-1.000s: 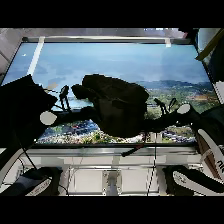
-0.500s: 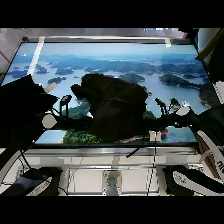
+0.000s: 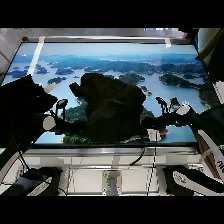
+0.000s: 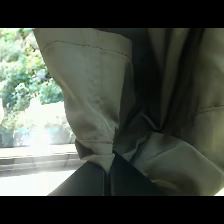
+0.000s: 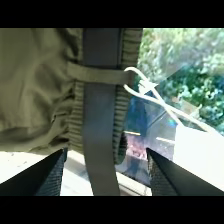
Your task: Fold the clothes and pants, and hang the long-sleeved shirts on hangers.
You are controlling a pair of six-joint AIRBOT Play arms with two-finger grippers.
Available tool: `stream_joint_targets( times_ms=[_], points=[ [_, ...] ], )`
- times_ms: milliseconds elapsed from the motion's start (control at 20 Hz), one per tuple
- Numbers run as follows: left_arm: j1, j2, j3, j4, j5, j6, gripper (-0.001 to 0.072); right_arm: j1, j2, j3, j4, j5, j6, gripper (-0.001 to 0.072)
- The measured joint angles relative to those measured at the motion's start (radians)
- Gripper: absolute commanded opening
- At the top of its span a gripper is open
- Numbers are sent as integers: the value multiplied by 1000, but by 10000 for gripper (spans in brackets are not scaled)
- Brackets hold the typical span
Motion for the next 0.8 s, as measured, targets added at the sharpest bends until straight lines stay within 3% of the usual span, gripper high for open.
stream_joint_targets(
  times_ms=[500, 550, 600, 650, 800],
  points=[
    [0, -1, 0, 3, 18, -8, 13, 44, -61, -66, 150, -14, -43, 550],
    [0, -1, 0, 3, 26, -8, 12, 63, -65, -68, 157, -30, -49, 410],
    [0, -1, 0, 3, 31, -8, 13, 80, -68, -69, 165, -43, -51, 118],
    [0, -1, 0, 4, 34, -8, 13, 96, -70, -71, 174, -56, -54, 28],
    [5, 3, 3, 24, 39, -8, 13, 121, -61, -62, 191, -67, -57, 25]
  ],
)
